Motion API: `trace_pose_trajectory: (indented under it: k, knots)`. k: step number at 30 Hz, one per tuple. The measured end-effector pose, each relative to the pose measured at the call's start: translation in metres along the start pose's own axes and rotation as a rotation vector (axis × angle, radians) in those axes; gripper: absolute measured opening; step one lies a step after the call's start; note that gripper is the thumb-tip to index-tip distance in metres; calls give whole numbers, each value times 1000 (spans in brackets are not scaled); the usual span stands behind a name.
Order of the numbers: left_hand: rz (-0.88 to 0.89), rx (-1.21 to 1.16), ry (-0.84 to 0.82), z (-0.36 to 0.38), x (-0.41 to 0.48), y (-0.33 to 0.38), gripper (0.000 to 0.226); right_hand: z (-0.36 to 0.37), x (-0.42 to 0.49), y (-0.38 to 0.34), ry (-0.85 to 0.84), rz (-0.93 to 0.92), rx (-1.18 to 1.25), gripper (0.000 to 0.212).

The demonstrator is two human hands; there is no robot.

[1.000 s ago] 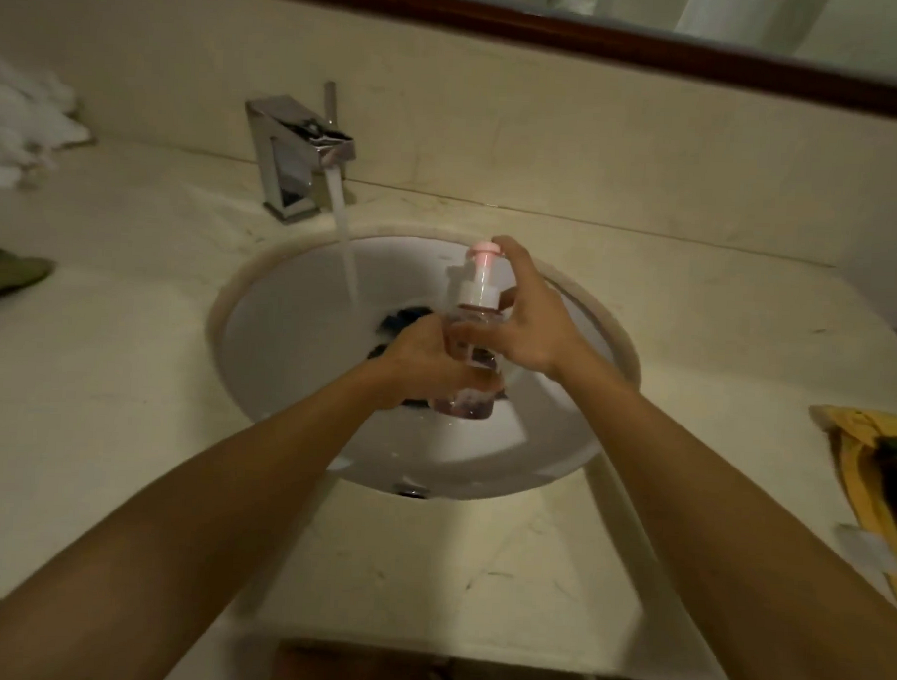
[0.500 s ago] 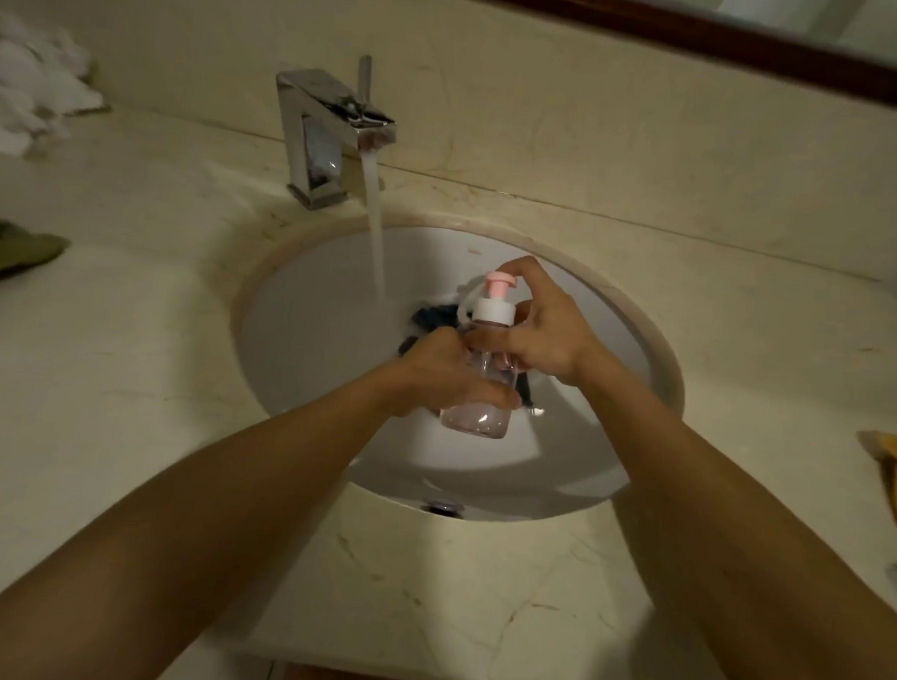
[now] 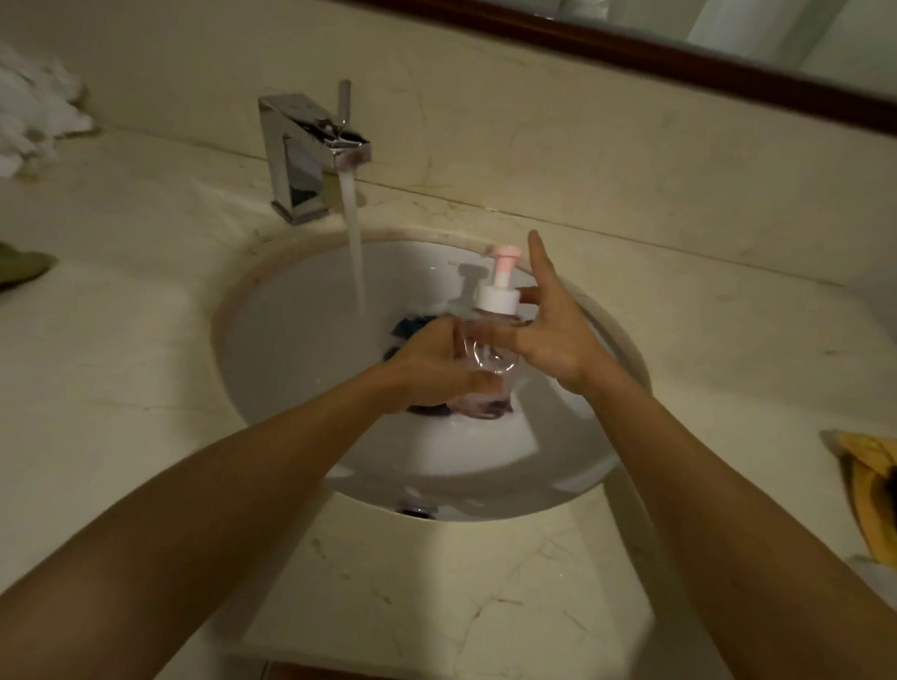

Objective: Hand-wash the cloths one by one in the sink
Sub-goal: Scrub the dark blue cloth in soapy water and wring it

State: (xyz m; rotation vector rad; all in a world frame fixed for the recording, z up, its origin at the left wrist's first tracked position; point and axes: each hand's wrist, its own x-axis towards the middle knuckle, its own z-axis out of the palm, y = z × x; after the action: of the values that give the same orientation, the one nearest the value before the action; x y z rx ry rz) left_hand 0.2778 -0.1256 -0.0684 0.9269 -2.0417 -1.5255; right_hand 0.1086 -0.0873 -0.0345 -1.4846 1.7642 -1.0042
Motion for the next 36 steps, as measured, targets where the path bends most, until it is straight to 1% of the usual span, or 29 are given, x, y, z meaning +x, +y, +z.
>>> trace_pose_trajectory:
  k: [2,3,4,6,7,8,9,11,13,16,19,22,25,27,29,31,32,33,36]
  knots:
    - [-11,11,106,1,10,11,59,-10,2,-3,52,40,64,139]
    - [2,14,141,2,17,17,61,-17,4,-5,85,50,56,135]
    - [32,30,175,2,26,21,61,-23,7,-6,120,45,20,123]
    - [84,50,249,4,45,34,64,-38,13,-9,189,18,-43,84]
    - [101,64,291,4,55,41,66,-45,17,-10,228,17,-45,69]
    - [127,85,317,4,66,48,67,-51,23,-11,273,19,-37,61]
    - [156,102,330,3,78,55,68,-58,29,-11,318,6,-26,57]
    - [194,123,337,2,102,66,69,-72,44,-11,388,-34,-3,53]
    - [223,131,350,3,126,73,69,-85,59,-9,422,-68,-2,52]
    - [221,132,342,6,158,76,69,-97,78,2,463,-80,-49,57]
    - [196,147,307,12,179,72,71,-103,91,18,472,-21,-75,63]
    - [211,152,322,17,190,69,72,-107,98,26,488,1,-46,65]
    - [195,172,327,19,192,72,73,-105,99,21,479,34,-85,70]
    - [160,193,320,17,190,77,73,-102,95,14,496,94,-150,76]
    - [131,232,314,12,184,82,78,-99,85,8,555,196,-191,80]
    - [97,282,305,0,172,86,93,-97,74,2,579,281,-198,76]
    - [96,316,314,-8,164,89,99,-94,68,-3,570,289,-201,71]
    - [97,356,320,-17,153,93,100,-91,64,-9,557,279,-201,63]
    - [112,450,361,-46,118,107,88,-76,53,-36,505,173,-172,41]
